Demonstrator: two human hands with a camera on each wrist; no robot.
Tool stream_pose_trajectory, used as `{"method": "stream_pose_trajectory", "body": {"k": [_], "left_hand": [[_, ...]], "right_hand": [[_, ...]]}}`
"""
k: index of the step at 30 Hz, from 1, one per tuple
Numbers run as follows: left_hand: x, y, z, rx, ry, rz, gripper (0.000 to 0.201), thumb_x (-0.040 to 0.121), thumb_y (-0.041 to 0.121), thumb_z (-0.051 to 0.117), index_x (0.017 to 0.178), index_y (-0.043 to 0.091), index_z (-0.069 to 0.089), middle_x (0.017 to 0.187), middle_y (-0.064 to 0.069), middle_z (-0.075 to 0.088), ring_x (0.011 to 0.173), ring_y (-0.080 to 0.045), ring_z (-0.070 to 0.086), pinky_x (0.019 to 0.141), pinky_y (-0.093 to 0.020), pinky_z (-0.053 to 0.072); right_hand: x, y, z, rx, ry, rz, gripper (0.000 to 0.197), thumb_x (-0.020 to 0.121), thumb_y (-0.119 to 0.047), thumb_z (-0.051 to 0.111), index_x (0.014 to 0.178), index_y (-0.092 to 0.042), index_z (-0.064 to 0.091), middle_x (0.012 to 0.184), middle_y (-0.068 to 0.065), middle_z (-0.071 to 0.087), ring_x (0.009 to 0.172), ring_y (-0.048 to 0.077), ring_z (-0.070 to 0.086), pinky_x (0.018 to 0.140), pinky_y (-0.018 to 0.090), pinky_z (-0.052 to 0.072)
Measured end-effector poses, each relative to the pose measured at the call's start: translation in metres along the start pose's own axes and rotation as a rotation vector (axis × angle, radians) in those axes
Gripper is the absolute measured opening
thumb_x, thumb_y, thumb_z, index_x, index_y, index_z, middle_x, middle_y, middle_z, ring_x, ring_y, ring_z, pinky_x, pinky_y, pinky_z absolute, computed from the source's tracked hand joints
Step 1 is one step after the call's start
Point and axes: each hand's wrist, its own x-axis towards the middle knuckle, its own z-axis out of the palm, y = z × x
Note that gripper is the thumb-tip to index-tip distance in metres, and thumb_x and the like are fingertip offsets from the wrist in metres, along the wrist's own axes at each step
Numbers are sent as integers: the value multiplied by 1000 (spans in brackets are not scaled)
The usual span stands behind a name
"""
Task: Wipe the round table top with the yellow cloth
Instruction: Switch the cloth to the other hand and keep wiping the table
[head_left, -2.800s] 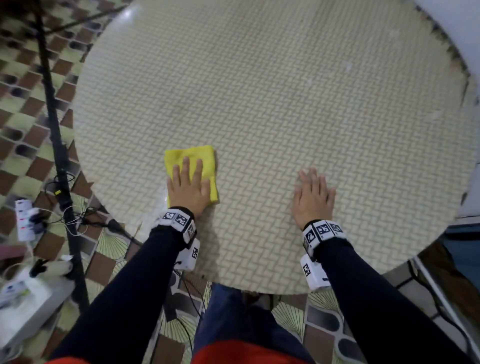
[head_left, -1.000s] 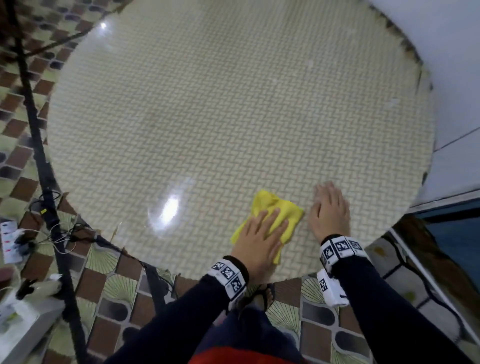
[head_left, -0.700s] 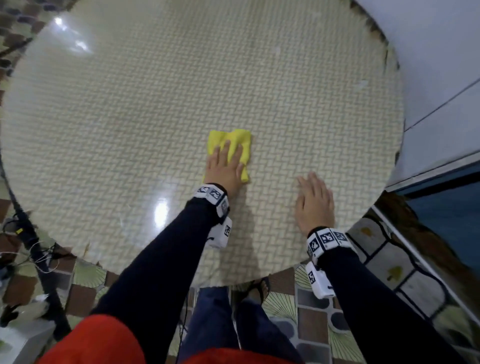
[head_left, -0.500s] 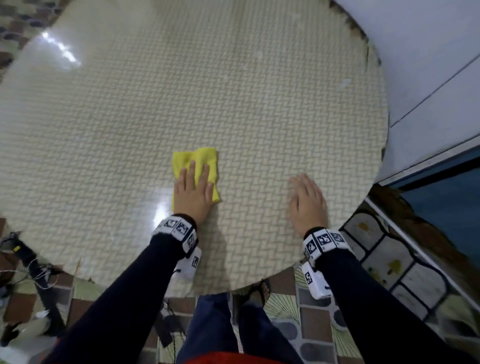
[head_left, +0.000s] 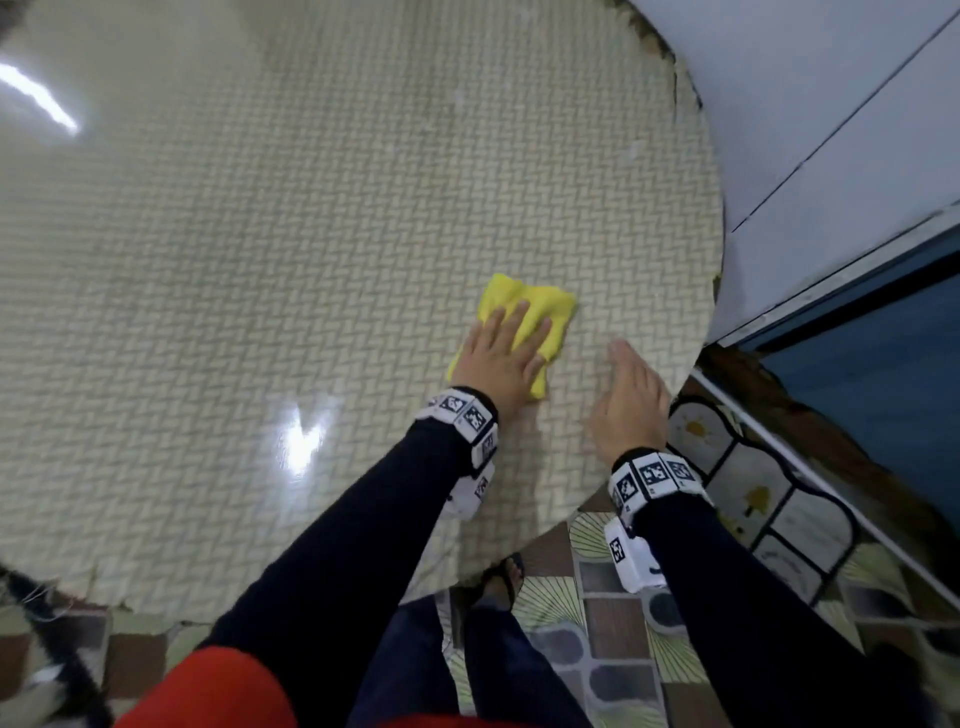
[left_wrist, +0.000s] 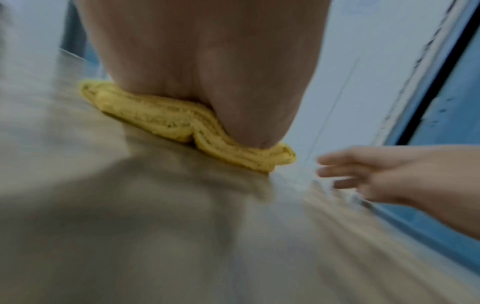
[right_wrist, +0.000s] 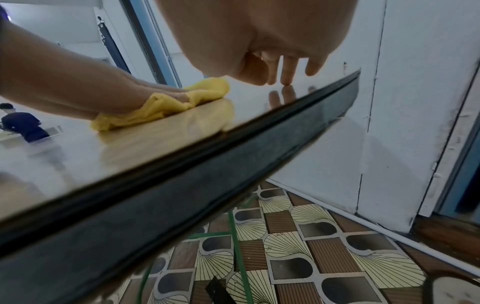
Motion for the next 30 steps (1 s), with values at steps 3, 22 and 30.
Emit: {"method": "stream_pose_trajectory", "body": {"k": [3, 22, 30], "left_hand": [[23, -46, -7, 62, 17, -177, 56, 101, 43, 8, 154, 30, -3, 163, -4, -7, 149, -26, -5, 120, -45, 3], [-13, 39, 5, 41, -139, 187, 58, 96, 53, 6, 152, 41, 12, 163, 3, 4, 149, -27, 2, 118, -46, -2], [105, -22, -37, 1, -97, -20, 53, 103, 47, 16, 153, 39, 0, 162, 5, -10, 149, -24, -8, 119, -45, 0]], "right_hand": [[-3, 2, -5, 72, -16, 17, 73, 84, 7, 38, 150, -16, 21, 156, 1, 25, 143, 17, 20, 119, 32, 6], [12, 8, -5, 132, 121, -8, 53, 89, -13, 38, 142, -19, 40, 144, 2, 46, 133, 20, 37, 112, 37, 20], [49, 17, -22, 60, 60, 57, 63, 86, -2, 43, 146, -18, 32, 141, 6, 44, 129, 26, 36, 113, 41, 22]]}}
